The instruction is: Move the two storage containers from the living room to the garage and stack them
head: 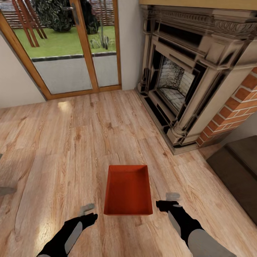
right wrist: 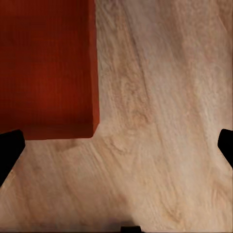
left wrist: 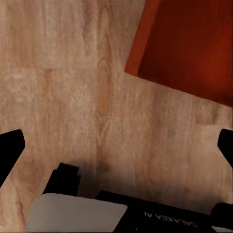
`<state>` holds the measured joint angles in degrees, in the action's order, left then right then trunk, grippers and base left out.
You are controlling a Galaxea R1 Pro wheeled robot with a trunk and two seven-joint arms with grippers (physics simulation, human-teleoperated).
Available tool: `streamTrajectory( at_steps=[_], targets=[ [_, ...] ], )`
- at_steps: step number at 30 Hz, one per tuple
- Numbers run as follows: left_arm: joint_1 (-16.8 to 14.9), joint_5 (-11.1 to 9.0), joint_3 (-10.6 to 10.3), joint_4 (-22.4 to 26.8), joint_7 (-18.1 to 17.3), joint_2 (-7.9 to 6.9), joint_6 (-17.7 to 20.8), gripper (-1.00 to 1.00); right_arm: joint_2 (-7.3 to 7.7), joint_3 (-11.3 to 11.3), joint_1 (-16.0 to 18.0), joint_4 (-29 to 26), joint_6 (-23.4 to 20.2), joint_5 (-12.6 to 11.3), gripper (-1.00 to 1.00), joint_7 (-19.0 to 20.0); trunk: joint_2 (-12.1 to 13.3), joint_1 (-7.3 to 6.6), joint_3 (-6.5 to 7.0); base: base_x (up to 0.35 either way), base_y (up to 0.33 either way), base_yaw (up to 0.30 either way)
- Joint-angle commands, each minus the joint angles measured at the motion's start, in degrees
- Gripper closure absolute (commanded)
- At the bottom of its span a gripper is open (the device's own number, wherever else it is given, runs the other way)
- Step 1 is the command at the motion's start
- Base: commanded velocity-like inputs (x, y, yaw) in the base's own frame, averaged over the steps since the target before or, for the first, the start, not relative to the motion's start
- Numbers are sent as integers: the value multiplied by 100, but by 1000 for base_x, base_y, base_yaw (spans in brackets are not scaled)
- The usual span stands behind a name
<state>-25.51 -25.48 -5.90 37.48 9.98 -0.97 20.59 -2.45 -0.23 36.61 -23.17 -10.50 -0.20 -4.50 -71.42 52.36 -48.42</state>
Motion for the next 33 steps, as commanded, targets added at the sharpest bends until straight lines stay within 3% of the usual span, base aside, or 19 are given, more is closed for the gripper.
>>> streamTrajectory(
  at_steps=[1,4,5,6,7,10,13,27,33],
  targets=[
    [-265,-55,-42,-26,58,60,207,-100,-76,-4,117,191,-3,-3,-100,-44,-2,0,-5,0,0,0],
    [-760,8,-54,-251,63,233,407,-100,-185,0,443,422,32,17,-100,-66,-2,0,-5,0,0,0],
    [-977,165,-65,-406,66,392,424,-100,-234,11,525,481,42,51,-100,-71,-2,0,-5,0,0,0],
    [-1024,252,-67,-447,68,454,421,-100,-246,17,542,493,46,61,-100,-74,-2,0,-5,0,0,0],
    [-1115,617,-69,-545,71,627,352,-100,-268,26,575,515,78,76,-100,-79,-2,0,-5,0,0,0],
    [-1186,1352,-64,-586,73,810,-42,-100,-337,31,601,529,316,90,-100,-83,-2,0,-5,0,0,0],
    [-1210,1644,-45,-454,76,876,-217,-100,-365,42,612,523,416,94,-100,-97,-2,0,-5,0,0,0],
    [-1219,1750,9,-391,161,830,-342,-100,-389,22,619,525,458,45,-100,-89,-2,0,-5,0,0,0],
    [-1220,1736,15,-446,162,610,-355,-100,-363,40,618,541,479,52,-100,-87,-2,0,-5,0,0,0]
  ],
)
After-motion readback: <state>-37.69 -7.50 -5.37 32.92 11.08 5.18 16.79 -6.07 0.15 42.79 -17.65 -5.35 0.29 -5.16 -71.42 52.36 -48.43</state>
